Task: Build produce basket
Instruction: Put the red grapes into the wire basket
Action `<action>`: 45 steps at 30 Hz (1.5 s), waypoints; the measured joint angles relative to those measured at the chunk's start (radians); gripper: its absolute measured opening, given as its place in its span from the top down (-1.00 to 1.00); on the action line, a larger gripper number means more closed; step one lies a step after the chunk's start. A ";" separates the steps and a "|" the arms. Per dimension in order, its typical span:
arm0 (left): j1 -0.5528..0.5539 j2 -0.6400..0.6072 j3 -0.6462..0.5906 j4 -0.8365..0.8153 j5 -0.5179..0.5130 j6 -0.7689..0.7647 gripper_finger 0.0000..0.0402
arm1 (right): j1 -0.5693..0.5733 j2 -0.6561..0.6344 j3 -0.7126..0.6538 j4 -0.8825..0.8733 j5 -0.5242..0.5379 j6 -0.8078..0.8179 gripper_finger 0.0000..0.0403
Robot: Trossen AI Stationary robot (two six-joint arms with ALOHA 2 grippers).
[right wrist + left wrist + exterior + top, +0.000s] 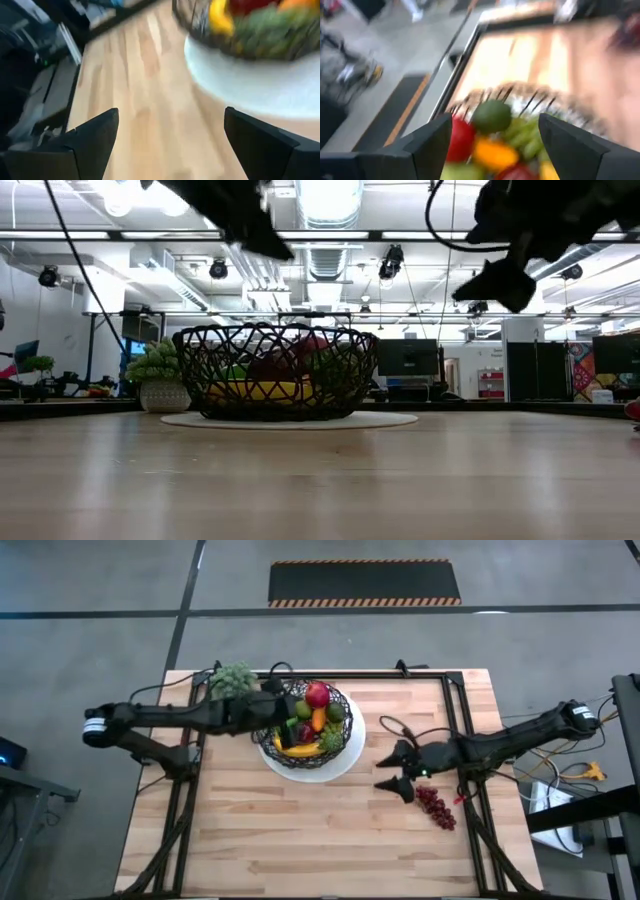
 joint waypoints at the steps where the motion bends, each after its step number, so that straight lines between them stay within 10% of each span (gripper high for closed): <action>1: -0.023 -0.013 -0.005 0.032 0.001 0.000 -0.39 | 0.016 0.017 0.033 -0.051 0.000 0.033 -0.71; 17: -0.223 -0.084 -0.163 0.327 0.005 0.015 -0.39 | 0.224 0.398 0.568 -1.096 -0.224 0.556 -0.71; 25: -0.235 -0.084 -0.164 0.327 0.005 0.016 -0.39 | 0.301 0.528 0.570 -1.129 -0.395 0.717 -0.70; 45: -0.234 -0.084 -0.164 0.327 0.005 0.018 -0.39 | 0.307 0.616 0.436 -1.247 -0.381 0.686 -0.02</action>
